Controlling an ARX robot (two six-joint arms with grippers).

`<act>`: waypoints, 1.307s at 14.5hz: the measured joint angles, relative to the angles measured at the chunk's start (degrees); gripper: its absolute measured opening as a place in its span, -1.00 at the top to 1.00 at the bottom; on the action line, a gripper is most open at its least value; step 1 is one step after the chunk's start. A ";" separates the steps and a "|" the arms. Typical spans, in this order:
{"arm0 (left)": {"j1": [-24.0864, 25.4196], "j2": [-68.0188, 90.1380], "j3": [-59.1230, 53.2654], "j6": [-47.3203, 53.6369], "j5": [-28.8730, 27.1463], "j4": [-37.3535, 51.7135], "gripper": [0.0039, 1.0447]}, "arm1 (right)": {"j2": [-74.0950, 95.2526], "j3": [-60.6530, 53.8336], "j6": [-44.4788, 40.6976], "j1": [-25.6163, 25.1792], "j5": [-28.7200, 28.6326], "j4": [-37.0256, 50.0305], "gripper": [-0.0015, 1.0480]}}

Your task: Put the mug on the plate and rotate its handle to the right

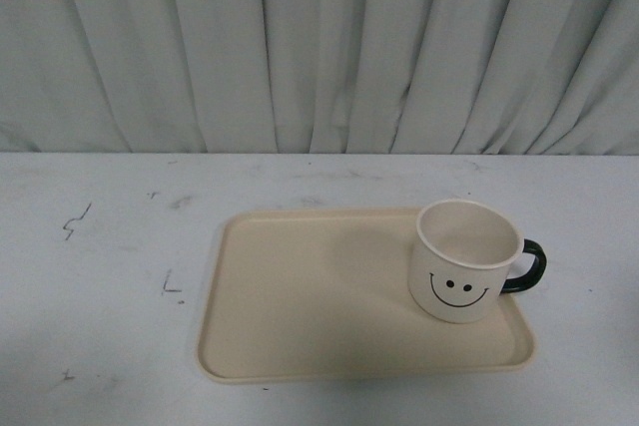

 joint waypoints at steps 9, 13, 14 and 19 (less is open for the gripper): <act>0.00 0.00 0.00 0.00 0.00 0.00 -0.88 | -16.41 -6.16 0.15 0.00 0.07 -9.77 0.96; 0.00 0.00 0.00 0.00 0.00 0.00 -0.88 | -24.41 -6.16 0.13 0.00 0.07 -17.27 0.96; 0.00 0.00 0.00 0.00 0.00 0.00 -0.88 | -26.27 -6.16 0.13 0.00 0.07 -18.91 0.96; 0.00 0.00 -0.02 0.00 0.00 0.00 -0.88 | -32.59 -6.16 0.15 0.00 0.07 -25.27 0.96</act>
